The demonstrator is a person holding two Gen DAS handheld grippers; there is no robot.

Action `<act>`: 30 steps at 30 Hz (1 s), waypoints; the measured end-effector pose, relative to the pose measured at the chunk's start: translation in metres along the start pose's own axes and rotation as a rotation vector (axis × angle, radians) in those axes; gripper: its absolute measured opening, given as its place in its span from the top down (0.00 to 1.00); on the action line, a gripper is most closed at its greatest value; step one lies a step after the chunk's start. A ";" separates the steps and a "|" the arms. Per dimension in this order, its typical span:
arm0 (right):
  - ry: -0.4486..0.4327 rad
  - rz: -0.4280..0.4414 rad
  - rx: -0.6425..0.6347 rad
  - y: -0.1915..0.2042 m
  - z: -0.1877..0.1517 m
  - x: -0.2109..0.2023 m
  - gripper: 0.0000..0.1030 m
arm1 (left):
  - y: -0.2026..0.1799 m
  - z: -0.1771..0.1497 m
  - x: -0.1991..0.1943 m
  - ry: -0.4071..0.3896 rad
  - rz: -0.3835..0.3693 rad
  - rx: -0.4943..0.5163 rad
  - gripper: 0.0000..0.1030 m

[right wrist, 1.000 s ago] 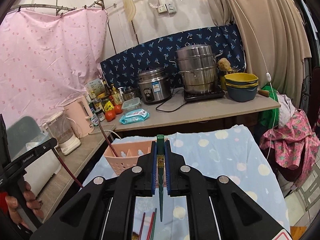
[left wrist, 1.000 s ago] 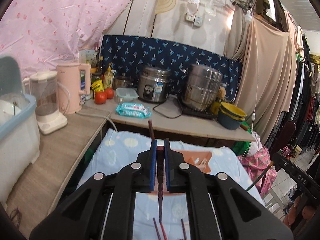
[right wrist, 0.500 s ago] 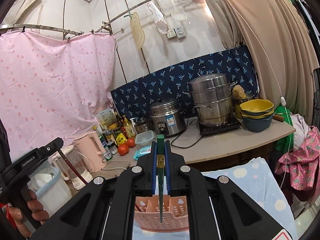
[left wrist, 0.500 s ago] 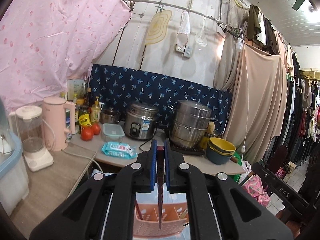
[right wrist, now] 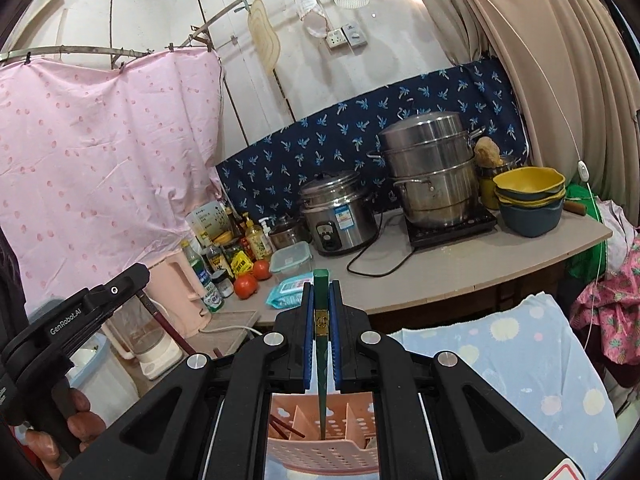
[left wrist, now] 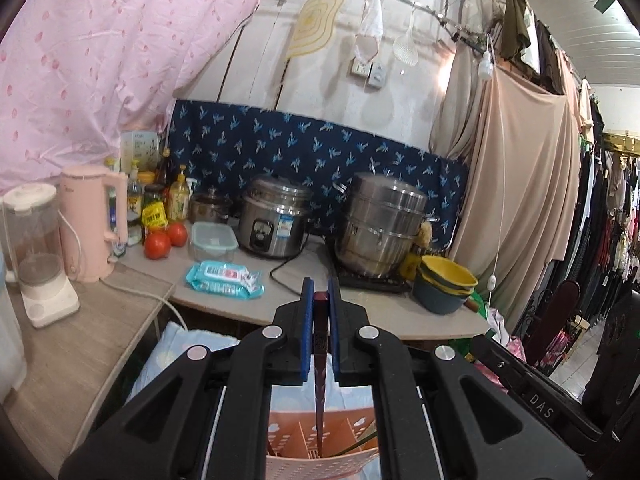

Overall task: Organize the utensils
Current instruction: 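Carry both chopsticks into the pink holder while both tools open to drop them, then move both tools back down to the remaining utensils on the table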

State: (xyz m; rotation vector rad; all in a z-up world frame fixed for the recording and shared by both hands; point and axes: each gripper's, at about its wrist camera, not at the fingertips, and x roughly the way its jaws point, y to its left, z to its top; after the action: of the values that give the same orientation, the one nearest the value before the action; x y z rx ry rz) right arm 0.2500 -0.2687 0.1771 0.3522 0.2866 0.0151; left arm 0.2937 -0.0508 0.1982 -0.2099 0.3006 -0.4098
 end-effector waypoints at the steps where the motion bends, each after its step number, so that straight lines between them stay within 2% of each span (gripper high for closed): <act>1: 0.013 -0.002 0.002 -0.003 -0.005 0.004 0.93 | 0.002 -0.004 0.004 0.012 0.004 -0.002 0.93; 10: 0.091 -0.027 0.007 -0.016 -0.029 0.024 0.93 | 0.019 -0.028 0.015 0.070 0.035 -0.031 0.93; 12: 0.093 -0.035 0.011 -0.017 -0.032 0.025 0.89 | 0.022 -0.031 0.015 0.080 0.047 -0.041 0.93; 13: 0.092 -0.040 0.013 -0.018 -0.034 0.024 0.84 | 0.023 -0.033 0.016 0.088 0.049 -0.046 0.92; 15: 0.093 -0.041 0.021 -0.021 -0.036 0.021 0.81 | 0.028 -0.037 0.016 0.110 0.059 -0.058 0.82; 17: 0.090 -0.047 0.025 -0.022 -0.037 0.017 0.75 | 0.033 -0.041 0.013 0.117 0.077 -0.073 0.65; 18: 0.088 -0.048 0.025 -0.023 -0.038 0.014 0.74 | 0.035 -0.043 0.010 0.113 0.082 -0.079 0.64; 20: 0.082 -0.055 0.020 -0.023 -0.039 0.008 0.71 | 0.038 -0.046 0.006 0.118 0.085 -0.079 0.63; 30: 0.127 -0.052 0.007 -0.024 -0.064 -0.024 0.70 | 0.045 -0.078 -0.025 0.178 0.108 -0.072 0.63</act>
State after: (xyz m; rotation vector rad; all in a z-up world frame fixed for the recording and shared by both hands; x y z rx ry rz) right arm 0.2078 -0.2712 0.1176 0.3513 0.4216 -0.0150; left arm 0.2622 -0.0108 0.1202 -0.2265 0.5000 -0.3111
